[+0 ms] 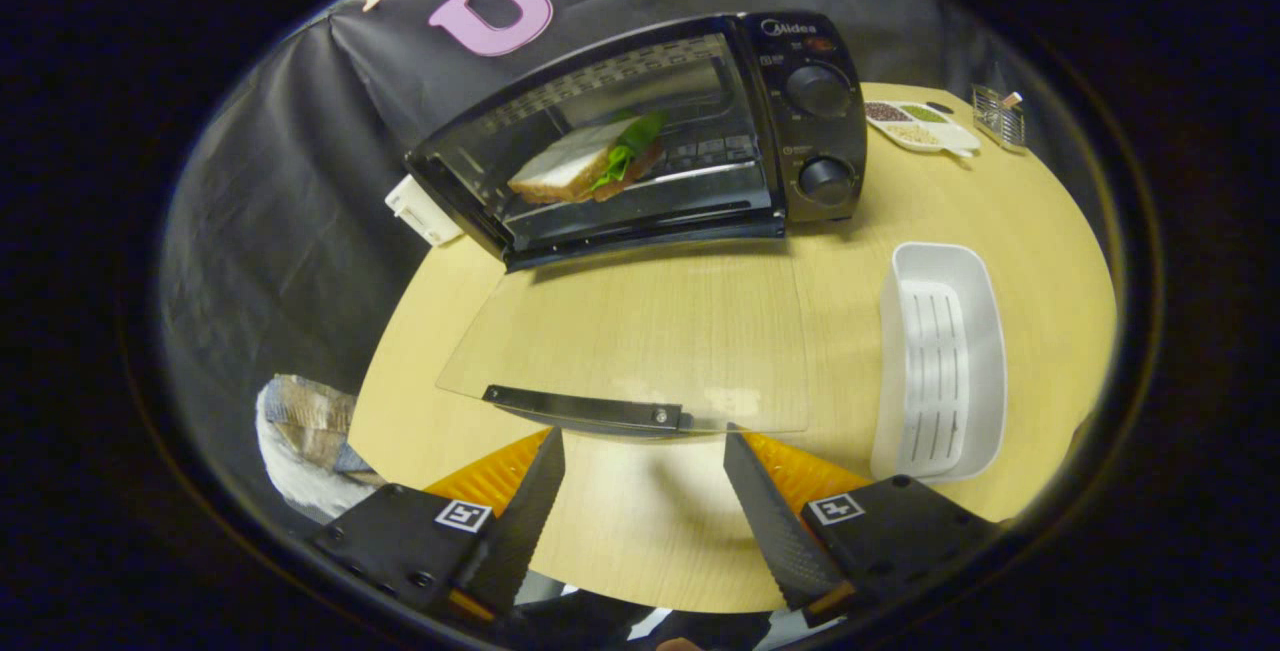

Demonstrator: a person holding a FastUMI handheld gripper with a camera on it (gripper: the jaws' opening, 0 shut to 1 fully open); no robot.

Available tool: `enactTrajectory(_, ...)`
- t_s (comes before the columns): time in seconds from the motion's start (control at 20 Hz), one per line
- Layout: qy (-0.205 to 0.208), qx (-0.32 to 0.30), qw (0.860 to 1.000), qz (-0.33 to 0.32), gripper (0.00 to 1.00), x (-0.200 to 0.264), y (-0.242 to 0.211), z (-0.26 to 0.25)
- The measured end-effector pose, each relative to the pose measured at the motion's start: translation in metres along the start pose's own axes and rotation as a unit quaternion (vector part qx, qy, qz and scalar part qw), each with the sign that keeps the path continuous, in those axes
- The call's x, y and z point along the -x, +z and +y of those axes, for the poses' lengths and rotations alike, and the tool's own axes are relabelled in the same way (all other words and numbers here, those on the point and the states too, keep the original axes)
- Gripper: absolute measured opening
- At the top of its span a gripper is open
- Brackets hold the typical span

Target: Open the toaster oven, put the food inside, and close the toaster oven door.

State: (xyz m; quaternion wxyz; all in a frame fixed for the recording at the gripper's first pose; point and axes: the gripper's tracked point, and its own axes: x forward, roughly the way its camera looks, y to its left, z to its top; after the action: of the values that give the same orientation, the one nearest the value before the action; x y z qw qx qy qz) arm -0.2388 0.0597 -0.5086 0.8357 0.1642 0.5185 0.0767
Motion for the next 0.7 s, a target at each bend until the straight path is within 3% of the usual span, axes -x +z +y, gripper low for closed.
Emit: enactTrajectory(0.7, 0.027, -0.068, 0.993, -0.089, 0.99, 0.021, 0.099, 0.018)
